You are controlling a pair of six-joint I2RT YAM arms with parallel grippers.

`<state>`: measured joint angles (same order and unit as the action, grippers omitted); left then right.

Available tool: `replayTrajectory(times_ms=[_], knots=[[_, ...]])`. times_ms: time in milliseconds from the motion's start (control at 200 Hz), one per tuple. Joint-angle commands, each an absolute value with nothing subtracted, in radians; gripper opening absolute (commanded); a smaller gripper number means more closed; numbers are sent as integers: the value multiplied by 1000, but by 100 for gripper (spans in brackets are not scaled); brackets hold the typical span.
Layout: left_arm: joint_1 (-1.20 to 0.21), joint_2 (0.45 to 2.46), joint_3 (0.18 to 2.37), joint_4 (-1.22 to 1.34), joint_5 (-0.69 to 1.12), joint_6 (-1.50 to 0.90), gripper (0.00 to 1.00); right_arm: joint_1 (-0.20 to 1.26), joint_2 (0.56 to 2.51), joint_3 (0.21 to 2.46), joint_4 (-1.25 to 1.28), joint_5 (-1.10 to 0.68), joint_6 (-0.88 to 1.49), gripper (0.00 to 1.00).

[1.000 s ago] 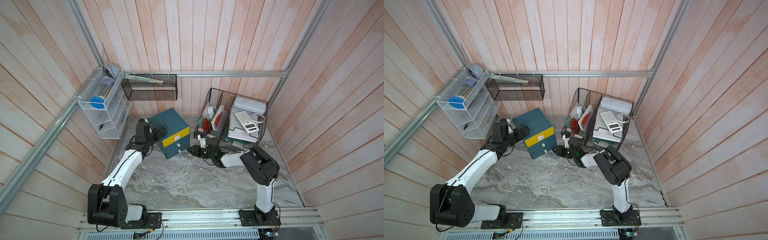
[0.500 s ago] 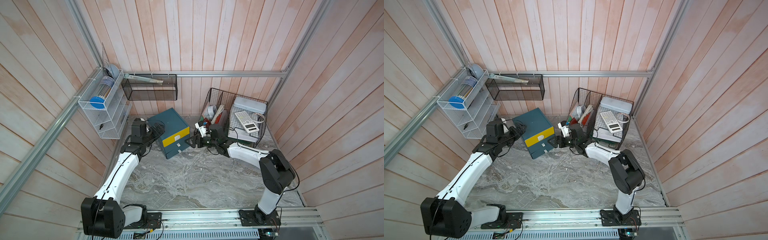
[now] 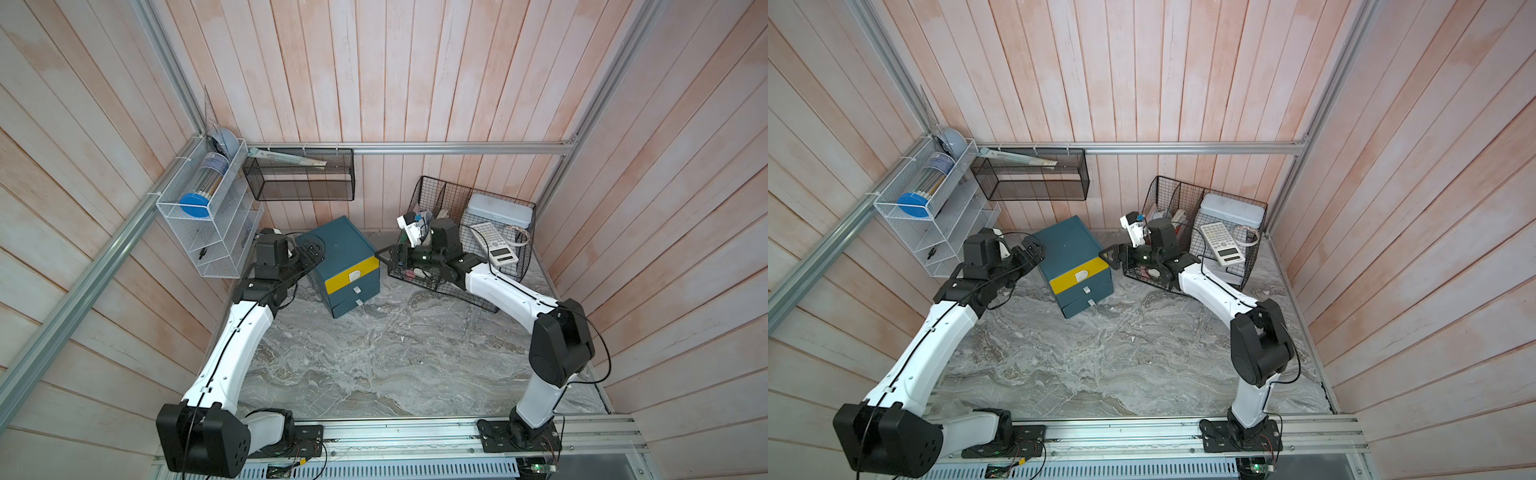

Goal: Put the bluetooth earphones in the drawer according to color
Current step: Move the storage box to the center of the board.

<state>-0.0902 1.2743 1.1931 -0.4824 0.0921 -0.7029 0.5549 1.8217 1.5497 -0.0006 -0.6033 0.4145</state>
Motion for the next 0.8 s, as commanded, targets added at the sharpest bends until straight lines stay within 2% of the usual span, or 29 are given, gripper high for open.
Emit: replayTrajectory(times_ms=[0, 325, 590, 745, 795], knots=[[-78, 1305, 1238, -522, 84, -653, 100, 542, 1906, 1694, -132, -628, 361, 87], [-57, 1321, 1188, -382, 161, -618, 100, 526, 2131, 2037, -268, -625, 333, 84], [-48, 1367, 1185, -372, 206, -611, 100, 539, 2383, 2416, -515, -751, 314, 80], [-48, 1416, 1179, -388, 238, -627, 100, 569, 2408, 2435, -581, -787, 282, 77], [-48, 1421, 1164, -370, 261, -633, 97, 583, 2398, 2419, -598, -792, 264, 76]])
